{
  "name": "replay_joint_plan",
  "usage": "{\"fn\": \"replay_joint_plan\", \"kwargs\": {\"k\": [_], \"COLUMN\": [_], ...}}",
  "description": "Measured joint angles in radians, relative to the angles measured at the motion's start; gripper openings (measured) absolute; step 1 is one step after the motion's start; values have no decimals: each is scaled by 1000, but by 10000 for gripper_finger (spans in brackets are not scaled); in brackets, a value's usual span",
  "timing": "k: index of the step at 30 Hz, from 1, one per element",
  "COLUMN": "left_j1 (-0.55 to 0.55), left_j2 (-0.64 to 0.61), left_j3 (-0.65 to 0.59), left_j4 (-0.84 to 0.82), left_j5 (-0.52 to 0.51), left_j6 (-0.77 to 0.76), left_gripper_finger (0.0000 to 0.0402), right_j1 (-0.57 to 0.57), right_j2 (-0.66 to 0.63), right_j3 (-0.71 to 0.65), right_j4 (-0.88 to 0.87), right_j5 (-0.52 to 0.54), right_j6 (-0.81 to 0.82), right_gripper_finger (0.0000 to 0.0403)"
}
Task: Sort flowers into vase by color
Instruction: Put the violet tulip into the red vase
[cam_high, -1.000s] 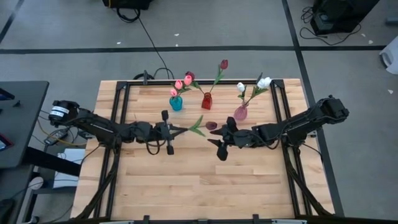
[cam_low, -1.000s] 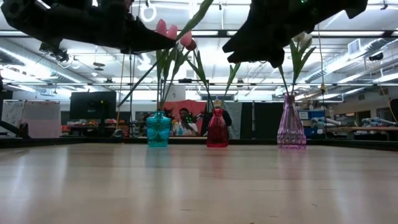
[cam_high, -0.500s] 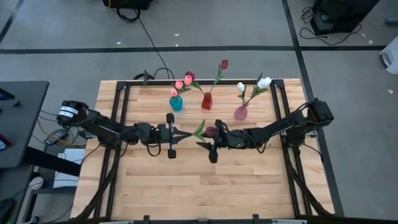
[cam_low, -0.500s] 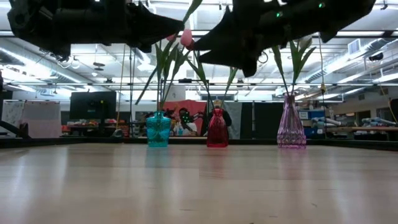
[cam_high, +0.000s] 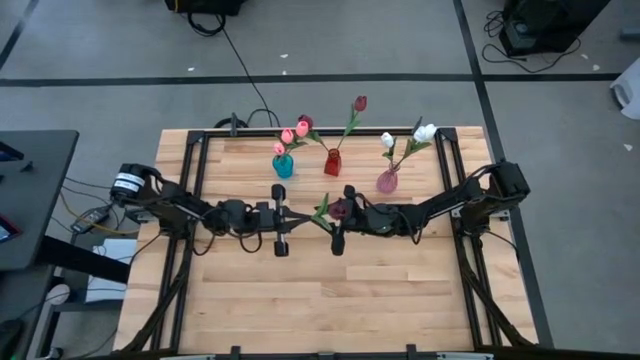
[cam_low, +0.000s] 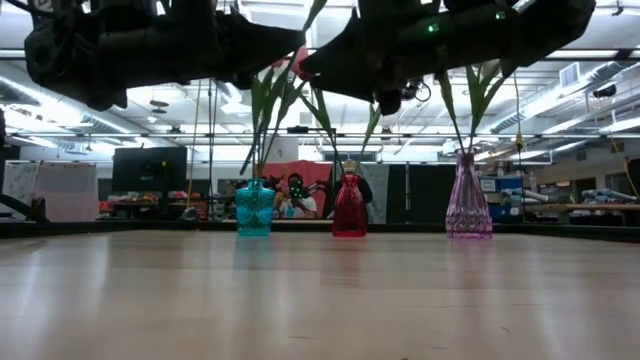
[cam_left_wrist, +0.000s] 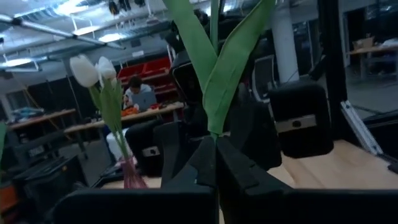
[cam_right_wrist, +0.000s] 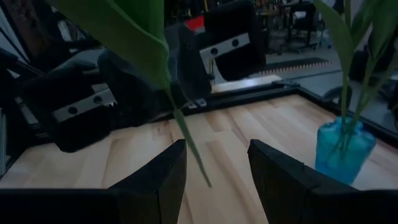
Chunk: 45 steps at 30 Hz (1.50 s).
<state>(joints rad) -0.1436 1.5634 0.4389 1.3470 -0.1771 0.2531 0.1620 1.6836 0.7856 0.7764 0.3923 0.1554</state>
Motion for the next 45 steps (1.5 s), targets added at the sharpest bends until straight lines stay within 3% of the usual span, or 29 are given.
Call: {"fn": "replay_joint_plan", "kwargs": {"k": [6,17,45], "left_j1": [0,0,0], "left_j2": [53,61,61], "left_j3": [0,4,37], "left_j4": [103,131,120], "left_j5": [9,37,65], "left_j6": [2,1,34], "left_gripper_finger": [5,5,6], "right_j1": [13,19,5], "right_j2": [0,1,1], "right_j3": [0,0,0], "right_j4": [31,61,150], "right_j5": [-1,-53,-95], "right_j6": [-40,-60,-140], "right_gripper_finger": [168,129,118]}}
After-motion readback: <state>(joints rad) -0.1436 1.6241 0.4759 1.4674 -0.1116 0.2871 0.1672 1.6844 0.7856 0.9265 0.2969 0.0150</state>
